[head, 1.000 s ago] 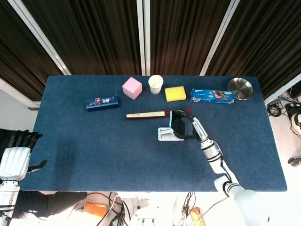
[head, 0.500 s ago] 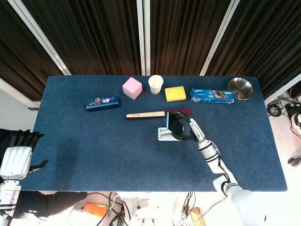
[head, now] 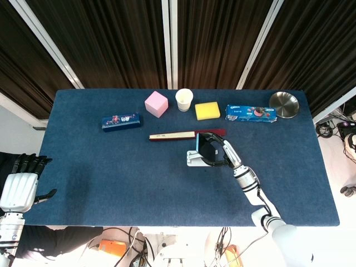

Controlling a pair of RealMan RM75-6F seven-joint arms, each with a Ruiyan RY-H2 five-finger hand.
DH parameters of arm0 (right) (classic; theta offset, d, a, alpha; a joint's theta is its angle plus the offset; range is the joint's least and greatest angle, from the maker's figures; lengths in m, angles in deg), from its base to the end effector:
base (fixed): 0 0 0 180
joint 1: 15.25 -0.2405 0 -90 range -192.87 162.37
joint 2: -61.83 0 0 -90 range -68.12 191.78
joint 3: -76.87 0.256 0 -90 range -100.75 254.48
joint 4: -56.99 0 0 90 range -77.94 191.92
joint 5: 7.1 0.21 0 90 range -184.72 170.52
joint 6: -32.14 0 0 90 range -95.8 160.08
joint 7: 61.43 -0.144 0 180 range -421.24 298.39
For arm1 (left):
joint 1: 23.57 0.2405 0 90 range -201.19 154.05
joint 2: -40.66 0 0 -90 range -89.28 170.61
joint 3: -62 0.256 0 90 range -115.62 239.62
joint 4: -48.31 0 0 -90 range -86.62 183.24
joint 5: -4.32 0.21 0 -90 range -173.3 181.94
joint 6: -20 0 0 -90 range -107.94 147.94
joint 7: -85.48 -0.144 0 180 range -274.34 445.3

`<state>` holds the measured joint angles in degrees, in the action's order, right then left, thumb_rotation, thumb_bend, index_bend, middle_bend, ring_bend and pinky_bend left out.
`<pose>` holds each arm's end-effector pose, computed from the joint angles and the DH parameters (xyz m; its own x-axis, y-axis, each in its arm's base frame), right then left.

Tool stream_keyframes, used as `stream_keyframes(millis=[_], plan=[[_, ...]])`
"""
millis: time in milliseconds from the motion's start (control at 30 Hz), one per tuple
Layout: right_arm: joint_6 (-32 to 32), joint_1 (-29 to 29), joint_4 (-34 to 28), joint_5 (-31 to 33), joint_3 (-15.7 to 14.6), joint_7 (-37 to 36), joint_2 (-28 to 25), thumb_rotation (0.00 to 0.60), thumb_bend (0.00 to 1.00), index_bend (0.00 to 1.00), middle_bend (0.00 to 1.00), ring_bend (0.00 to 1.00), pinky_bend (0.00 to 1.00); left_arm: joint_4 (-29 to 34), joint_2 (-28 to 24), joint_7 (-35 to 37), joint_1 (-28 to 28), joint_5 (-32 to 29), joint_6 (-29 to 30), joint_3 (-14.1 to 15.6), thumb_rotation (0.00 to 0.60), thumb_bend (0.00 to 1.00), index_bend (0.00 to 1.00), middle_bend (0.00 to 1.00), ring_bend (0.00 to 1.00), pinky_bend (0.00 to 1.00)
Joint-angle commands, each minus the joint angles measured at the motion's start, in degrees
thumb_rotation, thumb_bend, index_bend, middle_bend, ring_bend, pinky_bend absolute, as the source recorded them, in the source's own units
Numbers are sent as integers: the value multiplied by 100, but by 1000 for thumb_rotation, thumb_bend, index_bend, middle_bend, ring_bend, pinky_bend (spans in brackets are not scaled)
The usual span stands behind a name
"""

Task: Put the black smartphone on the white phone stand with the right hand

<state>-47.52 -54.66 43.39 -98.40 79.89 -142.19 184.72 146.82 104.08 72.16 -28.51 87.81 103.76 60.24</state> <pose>-0.2012 -0.3523 -0.0654 -0.4699 -0.3844 0.7946 -0.7126 -0.3660 -0.5985 -0.2984 0.1754 0.1496 0.5146 0.0567 0.8555 0.8564 0.0143 -0.5161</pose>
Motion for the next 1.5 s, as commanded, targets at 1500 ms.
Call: stream_keyframes(millis=[1500], plan=[[-50,17,-75,-149,-309,1011,-380,506,218,264,294,179,278,-117,77,83,-63,33,-40,3,600,78,204,165,104,0]])
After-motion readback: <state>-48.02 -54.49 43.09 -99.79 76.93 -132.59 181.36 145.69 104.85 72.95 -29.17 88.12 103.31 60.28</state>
